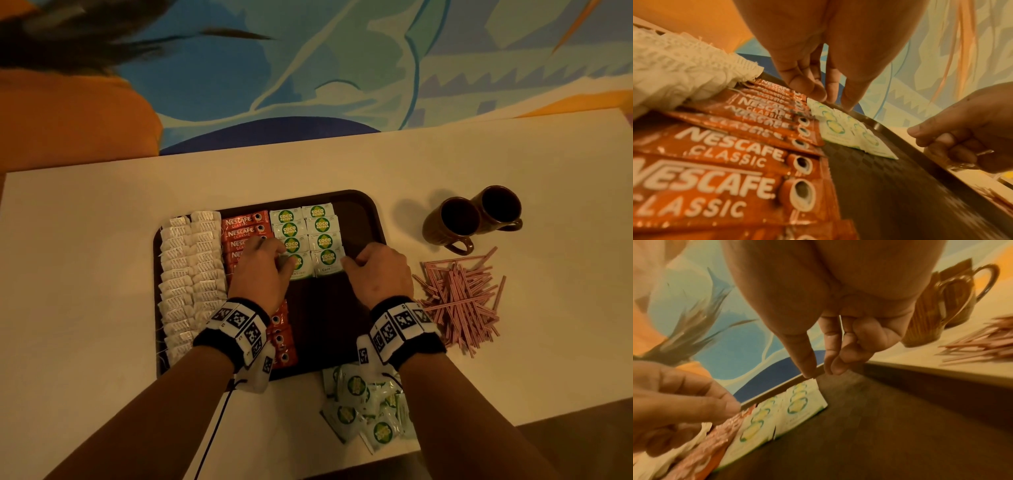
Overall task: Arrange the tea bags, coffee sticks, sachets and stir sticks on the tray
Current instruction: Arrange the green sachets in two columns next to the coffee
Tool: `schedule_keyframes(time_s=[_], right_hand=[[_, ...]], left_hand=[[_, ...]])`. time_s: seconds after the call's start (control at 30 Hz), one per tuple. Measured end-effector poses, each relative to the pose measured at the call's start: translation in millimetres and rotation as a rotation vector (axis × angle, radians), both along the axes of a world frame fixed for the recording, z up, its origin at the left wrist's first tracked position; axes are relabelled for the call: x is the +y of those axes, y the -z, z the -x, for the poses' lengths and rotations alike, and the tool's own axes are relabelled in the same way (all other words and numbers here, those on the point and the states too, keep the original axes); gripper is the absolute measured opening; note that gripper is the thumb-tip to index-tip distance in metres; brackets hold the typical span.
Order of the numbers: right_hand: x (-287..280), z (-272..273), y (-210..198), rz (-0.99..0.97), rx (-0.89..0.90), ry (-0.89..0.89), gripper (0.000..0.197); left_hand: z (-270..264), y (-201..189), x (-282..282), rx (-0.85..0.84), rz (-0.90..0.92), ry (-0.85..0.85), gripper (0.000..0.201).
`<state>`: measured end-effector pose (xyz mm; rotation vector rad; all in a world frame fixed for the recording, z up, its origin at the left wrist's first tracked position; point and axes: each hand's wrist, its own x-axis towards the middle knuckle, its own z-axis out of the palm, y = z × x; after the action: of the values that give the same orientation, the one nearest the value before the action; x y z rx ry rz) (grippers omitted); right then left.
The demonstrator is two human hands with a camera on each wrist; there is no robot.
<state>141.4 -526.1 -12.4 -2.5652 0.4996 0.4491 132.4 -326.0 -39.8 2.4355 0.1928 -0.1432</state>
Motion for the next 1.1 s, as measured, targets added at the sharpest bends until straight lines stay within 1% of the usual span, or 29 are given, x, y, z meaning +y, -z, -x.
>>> schedule_keyframes(time_s=[0.07, 0.17, 0.27, 0.37, 0.47, 0.57, 0.67, 0.73, 0.83, 0.9, 1.0, 1.1], right_hand=[[-7.7, 7.7, -8.7, -0.02, -0.038, 0.021, 0.027], [-23.4, 26.1, -25.1, -0.054, -0.075, 0.037, 0.02], [-40.5, 55.9, -37.6, -0.069, -0.044, 0.045, 0.011], [-56.9, 93.1, -35.4, -0.091, -0.059, 0.092, 0.011], [-68.3, 130.9, -29.6, -0.119, -0.068, 0.138, 0.006], [-74.0, 166.0, -20.6, -0.097, -0.031, 0.185, 0.002], [-74.5, 197.4, -10.2, -0.087, 0.047, 0.235, 0.008], [-73.2, 215.8, -3.9, -0.069, 0.065, 0.262, 0.01], [-70.2, 235.7, 3.3, -0.007, 0.048, 0.302, 0.02], [-67.7, 242.8, 5.4, -0.005, 0.043, 0.328, 0.029], [-64.2, 247.0, 9.0, -0.018, 0.048, 0.385, 0.044], [-59.5, 248.7, 15.0, -0.017, 0.014, 0.425, 0.049]], left_hand=[[3.4, -6.2, -0.1, -0.021, -0.006, 0.012, 0.022], [10.5, -16.0, -1.4, -0.082, 0.005, 0.092, 0.022], [23.1, -26.0, -4.1, -0.076, 0.045, 0.191, 0.021], [42.0, -33.7, -11.5, -0.043, 0.042, 0.307, 0.019], [66.2, -35.6, -22.8, 0.011, 0.05, 0.436, 0.02], [91.8, -32.5, -35.7, 0.117, 0.022, 0.615, 0.025], [112.2, -29.3, -49.2, 0.191, -0.05, 0.799, 0.033], [120.6, -28.5, -57.6, 0.186, -0.119, 0.911, 0.04], [125.3, -29.0, -66.6, 0.136, -0.232, 1.044, 0.049], [124.2, -28.9, -69.7, 0.093, -0.285, 1.092, 0.053], [122.0, -28.1, -72.4, 0.089, -0.325, 1.118, 0.056], [122.1, -27.7, -73.8, 0.093, -0.34, 1.111, 0.053]])
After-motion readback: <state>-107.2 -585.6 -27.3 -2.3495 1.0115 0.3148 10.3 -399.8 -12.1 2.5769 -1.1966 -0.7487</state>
